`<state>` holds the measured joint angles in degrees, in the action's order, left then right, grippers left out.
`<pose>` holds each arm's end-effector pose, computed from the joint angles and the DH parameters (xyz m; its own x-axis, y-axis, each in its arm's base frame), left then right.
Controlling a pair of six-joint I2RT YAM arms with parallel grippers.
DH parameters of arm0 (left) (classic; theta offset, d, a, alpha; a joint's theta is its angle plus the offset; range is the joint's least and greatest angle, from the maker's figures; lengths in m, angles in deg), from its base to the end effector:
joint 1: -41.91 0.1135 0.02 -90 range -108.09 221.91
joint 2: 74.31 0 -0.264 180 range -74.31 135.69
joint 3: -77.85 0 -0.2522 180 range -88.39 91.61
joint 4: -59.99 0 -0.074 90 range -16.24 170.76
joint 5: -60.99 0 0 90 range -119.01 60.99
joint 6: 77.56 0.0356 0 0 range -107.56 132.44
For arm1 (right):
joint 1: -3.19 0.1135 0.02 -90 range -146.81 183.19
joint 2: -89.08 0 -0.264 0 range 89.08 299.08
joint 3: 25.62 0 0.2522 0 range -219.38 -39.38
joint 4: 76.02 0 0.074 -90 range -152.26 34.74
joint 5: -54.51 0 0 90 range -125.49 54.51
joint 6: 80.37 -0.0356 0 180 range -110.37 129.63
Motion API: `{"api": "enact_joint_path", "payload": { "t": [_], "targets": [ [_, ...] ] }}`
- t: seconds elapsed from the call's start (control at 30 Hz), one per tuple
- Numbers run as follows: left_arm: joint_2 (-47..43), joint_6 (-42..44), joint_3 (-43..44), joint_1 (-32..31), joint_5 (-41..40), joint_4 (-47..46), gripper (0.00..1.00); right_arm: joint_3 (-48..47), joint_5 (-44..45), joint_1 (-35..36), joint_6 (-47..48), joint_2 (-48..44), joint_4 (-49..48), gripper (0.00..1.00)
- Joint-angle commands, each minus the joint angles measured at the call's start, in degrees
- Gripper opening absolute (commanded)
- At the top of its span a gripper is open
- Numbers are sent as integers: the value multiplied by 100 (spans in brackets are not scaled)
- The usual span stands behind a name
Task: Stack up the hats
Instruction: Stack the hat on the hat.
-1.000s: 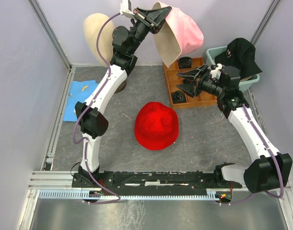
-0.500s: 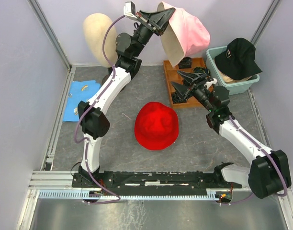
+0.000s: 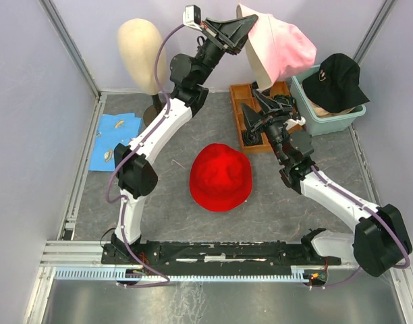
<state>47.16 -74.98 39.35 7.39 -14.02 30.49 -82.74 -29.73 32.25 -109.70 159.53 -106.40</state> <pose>0.3780 -0.2712 0.5075 -0.6568 -0.7195 -0.2258 0.6570 -0.3991 -0.6395 0.2480 0.1337 0.3362 -0.4737 0.7291 0.4940 -0.0278 -0.5730 0.8191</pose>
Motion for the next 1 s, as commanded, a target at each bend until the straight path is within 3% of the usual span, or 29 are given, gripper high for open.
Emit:
{"api": "enact_joint_path", "payload": {
  "t": [0.0, 0.43, 0.7, 0.97],
  "targets": [
    [-340, -208, -157, -19, -154, -525, 3, 63, 692, 35, -1403, -52, -705, 64],
    [-836, -264, -1165, 21, -41, -1136, 3, 748, 1266, -293, -945, -474, -942, 62],
    [-1678, -419, -2903, 21, 138, -1908, 3, 993, 930, -1016, -763, -1047, -513, 62],
    [-2697, -441, -4873, 14, 622, -2572, 3, 736, 147, -1534, -560, -920, -699, 62]
  ]
}}
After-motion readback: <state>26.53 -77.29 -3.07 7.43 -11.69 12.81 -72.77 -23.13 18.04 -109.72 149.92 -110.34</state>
